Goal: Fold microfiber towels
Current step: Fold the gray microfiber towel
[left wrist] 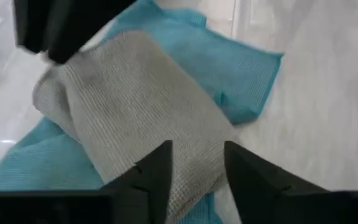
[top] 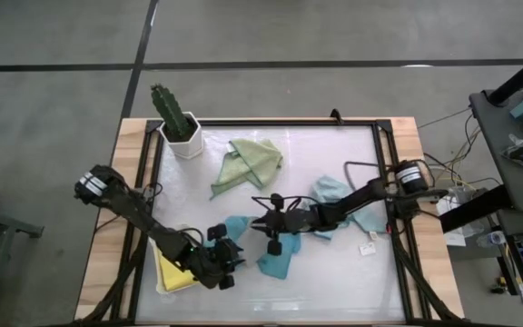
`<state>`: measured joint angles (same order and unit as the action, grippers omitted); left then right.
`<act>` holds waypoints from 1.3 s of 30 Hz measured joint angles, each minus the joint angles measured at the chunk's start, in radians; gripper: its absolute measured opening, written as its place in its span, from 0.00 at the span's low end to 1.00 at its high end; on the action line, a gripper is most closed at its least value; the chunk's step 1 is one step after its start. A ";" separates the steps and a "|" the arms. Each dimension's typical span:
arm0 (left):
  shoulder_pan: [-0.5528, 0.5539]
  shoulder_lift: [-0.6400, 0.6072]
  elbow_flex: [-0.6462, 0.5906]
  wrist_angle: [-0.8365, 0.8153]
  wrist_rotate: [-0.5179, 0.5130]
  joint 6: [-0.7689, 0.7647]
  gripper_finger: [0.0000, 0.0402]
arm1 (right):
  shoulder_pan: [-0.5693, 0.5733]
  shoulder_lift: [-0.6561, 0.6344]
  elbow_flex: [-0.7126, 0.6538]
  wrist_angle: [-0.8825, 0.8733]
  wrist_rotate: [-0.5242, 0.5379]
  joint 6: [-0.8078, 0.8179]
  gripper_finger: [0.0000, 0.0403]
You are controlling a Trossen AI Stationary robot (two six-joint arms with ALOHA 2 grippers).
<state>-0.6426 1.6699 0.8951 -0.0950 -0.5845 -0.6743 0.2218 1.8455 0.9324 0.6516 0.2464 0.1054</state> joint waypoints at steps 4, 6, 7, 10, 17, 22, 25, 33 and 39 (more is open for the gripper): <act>0.000 0.045 -0.001 0.001 -0.002 -0.001 0.18 | 0.000 0.096 0.028 0.019 0.068 0.026 0.04; 0.001 0.069 -0.002 -0.001 -0.013 -0.002 0.12 | 0.000 0.140 0.049 0.019 0.093 0.038 0.03; 0.002 0.083 -0.002 -0.001 -0.018 -0.002 0.09 | 0.000 0.161 0.060 0.020 0.097 0.043 0.03; 0.003 0.117 -0.003 -0.002 -0.018 -0.026 0.02 | -0.002 0.217 0.089 0.018 0.115 0.059 0.02; 0.002 0.128 -0.013 -0.002 0.020 -0.105 0.02 | -0.002 0.235 0.107 -0.001 0.143 0.054 0.02; 0.000 0.080 -0.009 -0.028 0.054 -0.055 0.02 | -0.001 0.158 0.097 -0.088 0.147 0.008 0.02; 0.000 0.033 -0.009 -0.029 0.056 -0.045 0.02 | 0.001 0.082 0.095 -0.168 0.149 -0.010 0.02; 0.009 -0.089 -0.016 -0.034 0.068 0.008 0.06 | 0.028 -0.129 0.025 -0.282 0.150 -0.084 0.02; 0.059 -0.140 -0.013 -0.058 0.056 0.018 0.25 | 0.040 -0.252 -0.075 -0.251 0.149 -0.129 0.02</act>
<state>-0.5832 1.5302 0.8818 -0.1532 -0.5283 -0.6560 0.2619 1.5934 0.8569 0.4009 0.3956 -0.0234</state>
